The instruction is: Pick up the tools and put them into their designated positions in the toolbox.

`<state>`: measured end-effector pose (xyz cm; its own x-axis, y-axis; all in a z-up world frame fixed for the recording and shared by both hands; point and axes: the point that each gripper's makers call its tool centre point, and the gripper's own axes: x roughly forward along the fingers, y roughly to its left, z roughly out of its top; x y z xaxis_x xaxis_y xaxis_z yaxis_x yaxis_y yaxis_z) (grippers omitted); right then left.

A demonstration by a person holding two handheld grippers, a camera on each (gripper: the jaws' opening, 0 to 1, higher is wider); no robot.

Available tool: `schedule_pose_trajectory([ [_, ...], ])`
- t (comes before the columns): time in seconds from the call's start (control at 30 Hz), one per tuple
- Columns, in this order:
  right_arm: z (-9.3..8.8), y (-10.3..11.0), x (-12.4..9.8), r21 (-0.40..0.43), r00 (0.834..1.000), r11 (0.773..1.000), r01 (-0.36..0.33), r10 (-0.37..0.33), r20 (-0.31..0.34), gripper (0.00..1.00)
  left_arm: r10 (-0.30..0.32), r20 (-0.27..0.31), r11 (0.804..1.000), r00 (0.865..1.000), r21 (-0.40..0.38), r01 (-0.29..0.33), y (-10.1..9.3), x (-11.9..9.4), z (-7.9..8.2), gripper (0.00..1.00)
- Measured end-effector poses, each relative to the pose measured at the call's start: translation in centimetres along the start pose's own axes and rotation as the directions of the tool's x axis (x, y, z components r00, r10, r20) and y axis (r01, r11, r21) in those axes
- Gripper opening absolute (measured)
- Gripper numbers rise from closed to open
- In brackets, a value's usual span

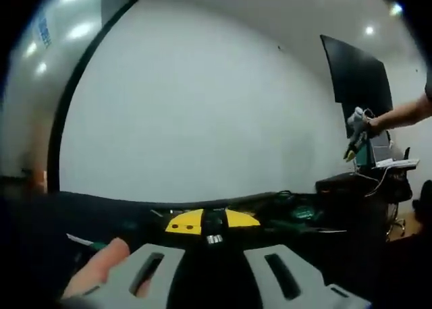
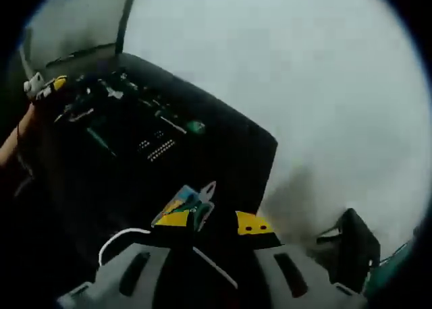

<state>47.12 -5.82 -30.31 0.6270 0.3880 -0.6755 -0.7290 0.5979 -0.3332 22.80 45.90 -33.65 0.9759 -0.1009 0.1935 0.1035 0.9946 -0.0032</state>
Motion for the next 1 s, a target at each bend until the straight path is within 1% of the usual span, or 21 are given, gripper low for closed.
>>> schedule_pose_trajectory([
  [0.03, -0.3, 0.2, 0.8, 0.026, 1.000, 1.000, -0.010, 0.010, -0.015, 0.21, 0.000, 0.000, 1.000, 1.000, 0.000, 0.000, 0.0, 0.0, 0.0, 0.12],
  [0.07, -0.6, 0.5, 1.5, 0.029, 0.999, 0.999, -0.016, 0.017, -0.029, 0.21, 0.001, 0.000, 1.000, 1.000, 0.002, -0.001, 0.0, 0.0, 0.0, 0.12],
  [0.1, -1.1, 1.0, 2.3, 0.014, 0.998, 0.999, -0.041, 0.042, -0.057, 0.21, 0.002, -0.002, 1.000, 1.000, 0.003, -0.002, 0.0, 0.0, 0.0, 0.12],
  [0.17, -1.5, 2.0, 3.6, 0.007, 0.993, 0.996, -0.084, 0.084, -0.083, 0.21, 0.001, -0.005, 1.000, 1.000, 0.002, -0.001, 0.0, 0.0, -0.1, 0.12],
  [0.23, -1.8, 2.5, 4.9, 0.022, 0.991, 0.996, -0.088, 0.089, -0.101, 0.21, -0.001, -0.005, 1.000, 1.000, 0.000, 0.001, 0.0, 0.0, -0.1, 0.12],
  [0.27, -1.5, 1.4, 5.8, 0.022, 0.990, 0.996, -0.087, 0.089, -0.109, 0.21, 0.001, -0.007, 1.000, 1.000, 0.000, -0.001, 0.0, 0.0, -0.1, 0.12],
  [0.3, -1.5, 1.1, 6.5, 0.022, 0.990, 0.996, -0.085, 0.087, -0.109, 0.21, 0.002, -0.008, 1.000, 1.000, 0.001, -0.002, 0.0, 0.0, -0.2, 0.12],
  [0.33, -1.8, 1.2, 7.0, 0.027, 0.989, 0.996, -0.087, 0.090, -0.116, 0.21, 0.002, -0.008, 1.000, 1.000, 0.001, -0.002, 0.0, 0.0, -0.2, 0.12],
  [0.43, -3.8, 2.0, 8.1, 0.079, 0.982, 0.993, -0.087, 0.099, -0.159, 0.21, -0.002, -0.015, 1.000, 1.000, 0.010, 0.002, -0.1, 0.1, -0.3, 0.12],
  [0.47, -3.9, 0.9, 9.0, 0.086, 0.982, 0.993, -0.083, 0.096, -0.161, 0.21, -0.004, -0.019, 1.000, 1.000, 0.014, 0.004, -0.2, 0.2, -0.4, 0.12],
  [0.5, -4.2, 0.8, 9.4, 0.098, 0.983, 0.992, -0.081, 0.096, -0.157, 0.21, -0.006, -0.021, 1.000, 1.000, 0.017, 0.006, -0.2, 0.2, -0.4, 0.12],
  [0.53, -4.7, 1.2, 9.5, 0.116, 0.982, 0.990, -0.081, 0.099, -0.159, 0.20, -0.008, -0.022, 1.000, 1.000, 0.020, 0.008, -0.3, 0.2, -0.4, 0.12],
  [0.57, -5.0, 1.4, 9.7, 0.124, 0.981, 0.988, -0.093, 0.112, -0.161, 0.16, -0.010, -0.023, 1.000, 1.000, 0.021, 0.010, -0.3, 0.2, -0.4, 0.12],
  [0.6, -5.1, 1.8, 10.1, 0.158, 0.976, 0.979, -0.128, 0.153, -0.156, 0.14, -0.011, -0.023, 1.000, 1.000, 0.022, 0.011, -0.3, 0.3, -0.5, 0.12],
  [0.63, -5.3, 1.6, 10.4, 0.166, 0.978, 0.979, -0.120, 0.145, -0.153, 0.12, -0.011, -0.023, 1.000, 1.000, 0.022, 0.011, -0.4, 0.3, -0.4, 0.12],
  [0.67, -5.2, 2.4, 10.4, 0.161, 0.976, 0.978, -0.130, 0.155, -0.150, 0.09, -0.011, -0.023, 1.000, 1.000, 0.020, 0.012, -0.4, 0.2, -0.4, 0.12],
  [0.73, -4.8, 2.0, 10.3, 0.174, 0.982, 0.979, -0.103, 0.128, -0.140, 0.08, -0.010, -0.022, 1.000, 1.000, 0.018, 0.011, -0.4, 0.2, -0.4, 0.12],
  [0.8, -4.6, 2.4, 10.1, 0.159, 0.984, 0.981, -0.114, 0.134, -0.120, 0.07, -0.011, -0.022, 1.000, 1.000, 0.017, 0.011, -0.4, 0.3, -0.4, 0.12],
  [0.87, -4.6, 2.7, 9.9, 0.173, 0.983, 0.977, -0.124, 0.145, -0.113, 0.07, -0.010, -0.025, 1.000, 1.000, 0.019, 0.010, -0.5, 0.3, -0.5, 0.12],
  [0.93, -4.7, 3.4, 9.5, 0.229, 0.981, 0.964, -0.137, 0.164, -0.103, 0.07, -0.010, -0.027, 1.000, 1.000, 0.020, 0.011, -0.5, 0.3, -0.5, 0.12],
  [1.0, -4.5, 3.4, 9.3, 0.316, 0.979, 0.936, -0.156, 0.190, -0.078, 0.07, -0.009, -0.028, 1.000, 1.000, 0.021, 0.010, -0.5, 0.3, -0.5, 0.12],
])
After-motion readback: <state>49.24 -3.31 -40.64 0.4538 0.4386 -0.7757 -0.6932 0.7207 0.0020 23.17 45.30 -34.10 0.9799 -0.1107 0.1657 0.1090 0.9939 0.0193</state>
